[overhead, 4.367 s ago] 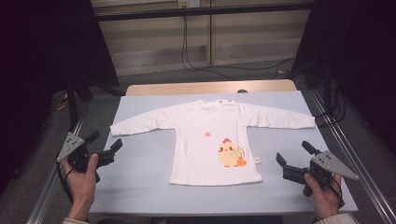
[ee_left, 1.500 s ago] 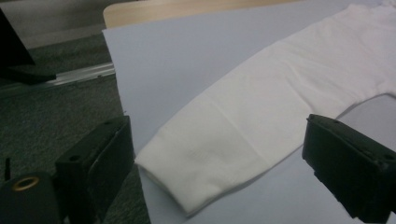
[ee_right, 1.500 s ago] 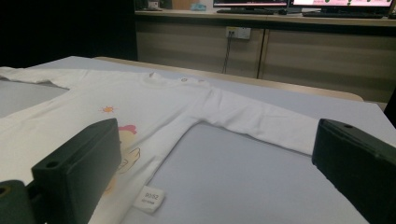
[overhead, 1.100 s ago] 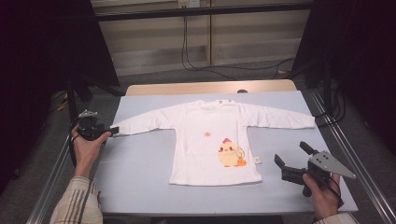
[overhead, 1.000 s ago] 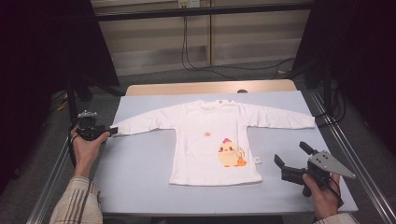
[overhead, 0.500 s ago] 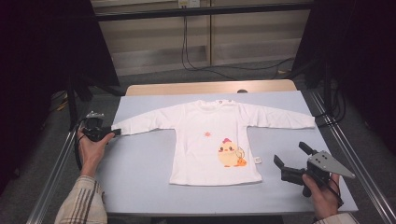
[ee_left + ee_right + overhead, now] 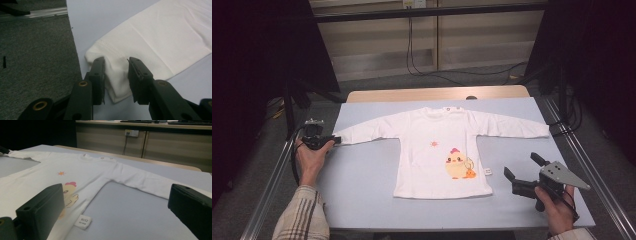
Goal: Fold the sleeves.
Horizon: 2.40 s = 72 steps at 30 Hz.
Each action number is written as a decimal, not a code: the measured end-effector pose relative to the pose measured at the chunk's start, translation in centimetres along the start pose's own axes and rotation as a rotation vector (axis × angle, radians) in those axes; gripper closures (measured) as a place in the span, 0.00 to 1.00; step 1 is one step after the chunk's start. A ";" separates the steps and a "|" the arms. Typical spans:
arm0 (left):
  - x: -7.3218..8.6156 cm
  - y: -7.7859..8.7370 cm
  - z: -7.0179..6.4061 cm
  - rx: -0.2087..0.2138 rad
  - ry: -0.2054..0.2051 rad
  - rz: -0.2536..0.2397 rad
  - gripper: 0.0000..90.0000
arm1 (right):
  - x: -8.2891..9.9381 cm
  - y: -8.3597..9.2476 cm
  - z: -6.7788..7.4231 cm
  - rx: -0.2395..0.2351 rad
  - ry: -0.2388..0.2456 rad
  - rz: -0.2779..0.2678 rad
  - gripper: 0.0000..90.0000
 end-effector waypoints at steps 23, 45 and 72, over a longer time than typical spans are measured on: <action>0.2 0.5 -0.3 0.046 0.040 -0.021 0.96 | -0.1 0.0 0.0 0.000 -0.002 -0.010 0.01; -1.1 2.2 -0.4 0.049 0.054 -0.146 0.96 | -0.1 0.2 0.0 0.014 0.005 -0.011 0.00; -3.9 6.0 -3.2 0.099 -0.002 -0.287 0.97 | -0.2 0.2 0.1 0.017 0.008 -0.017 0.01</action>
Point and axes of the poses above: each handheld gripper's, and its own axes: y roughly backward along the jaws, x roughly out of its underside, z roughly to its left, the point moved 7 cm from there along -y, roughly forward along the jaws, and after that the axes turned 11 degrees about -x, right-handed, at the moved point
